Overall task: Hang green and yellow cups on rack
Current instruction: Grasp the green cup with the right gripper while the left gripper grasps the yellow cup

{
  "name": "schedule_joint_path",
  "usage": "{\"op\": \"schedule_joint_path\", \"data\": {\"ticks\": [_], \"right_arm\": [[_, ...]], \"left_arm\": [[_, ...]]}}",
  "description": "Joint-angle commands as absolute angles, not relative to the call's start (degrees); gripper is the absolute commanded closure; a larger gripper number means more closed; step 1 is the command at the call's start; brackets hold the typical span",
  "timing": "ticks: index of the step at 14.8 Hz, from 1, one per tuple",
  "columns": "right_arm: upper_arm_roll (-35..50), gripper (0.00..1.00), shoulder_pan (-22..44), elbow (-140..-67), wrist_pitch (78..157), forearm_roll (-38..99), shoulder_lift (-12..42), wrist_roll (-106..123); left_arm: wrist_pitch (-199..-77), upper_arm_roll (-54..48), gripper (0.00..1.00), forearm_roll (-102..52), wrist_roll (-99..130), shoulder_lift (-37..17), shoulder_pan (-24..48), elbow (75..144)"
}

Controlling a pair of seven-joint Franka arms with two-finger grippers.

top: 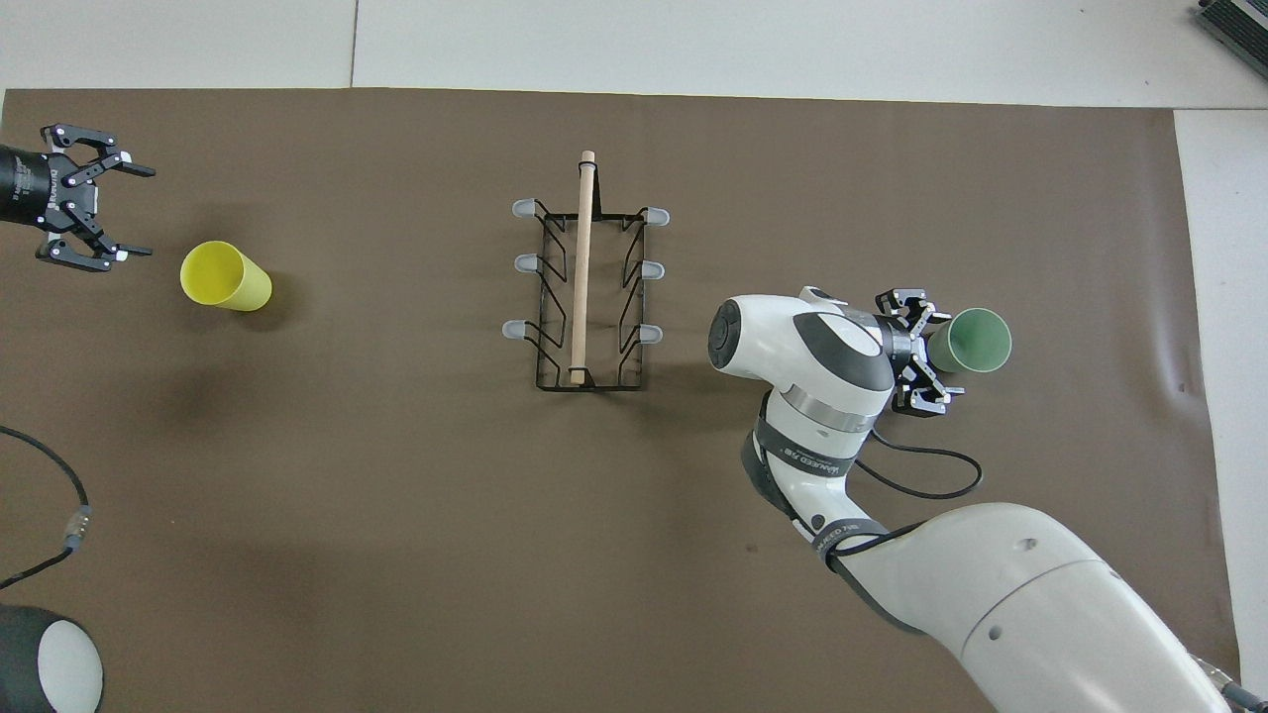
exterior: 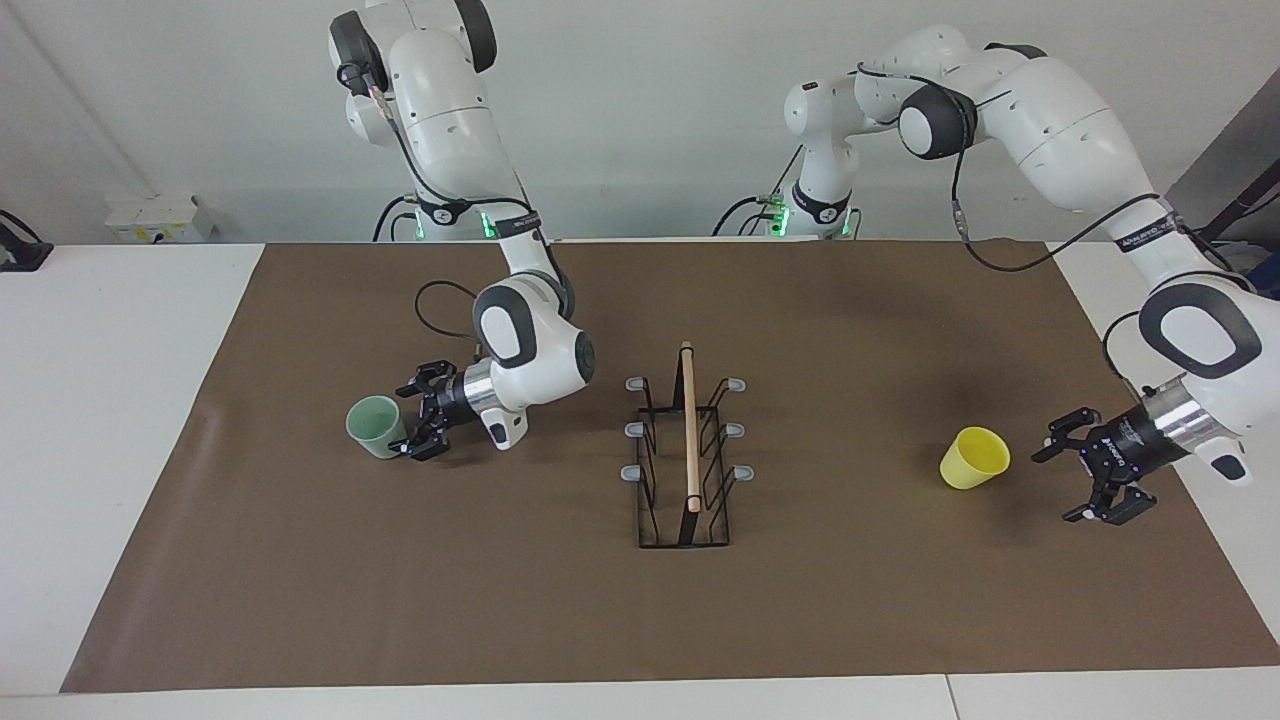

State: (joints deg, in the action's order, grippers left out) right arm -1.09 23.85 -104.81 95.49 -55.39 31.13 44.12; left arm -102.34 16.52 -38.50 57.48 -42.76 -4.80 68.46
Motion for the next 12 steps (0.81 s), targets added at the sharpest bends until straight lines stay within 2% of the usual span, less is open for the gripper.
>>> {"op": "schedule_joint_path", "data": {"ticks": [1,5,12], "right_arm": [[-0.79,0.0,24.17,-105.56,94.31,-58.35,31.46,41.14],[-0.79,0.0,23.73,-106.25,94.65,-60.81,31.64,39.03],[-0.88,0.02,22.33,-107.93,96.68,-63.72,31.73,36.92]], "left_arm": [[-105.37,17.4,0.0,-39.81,59.06,-37.72,-2.38,78.81],[-109.16,17.32,0.0,-39.99,58.8,-34.72,-1.93,86.3],[-112.93,17.31,0.0,-52.54,56.87,-29.98,-1.94,98.33]]}}
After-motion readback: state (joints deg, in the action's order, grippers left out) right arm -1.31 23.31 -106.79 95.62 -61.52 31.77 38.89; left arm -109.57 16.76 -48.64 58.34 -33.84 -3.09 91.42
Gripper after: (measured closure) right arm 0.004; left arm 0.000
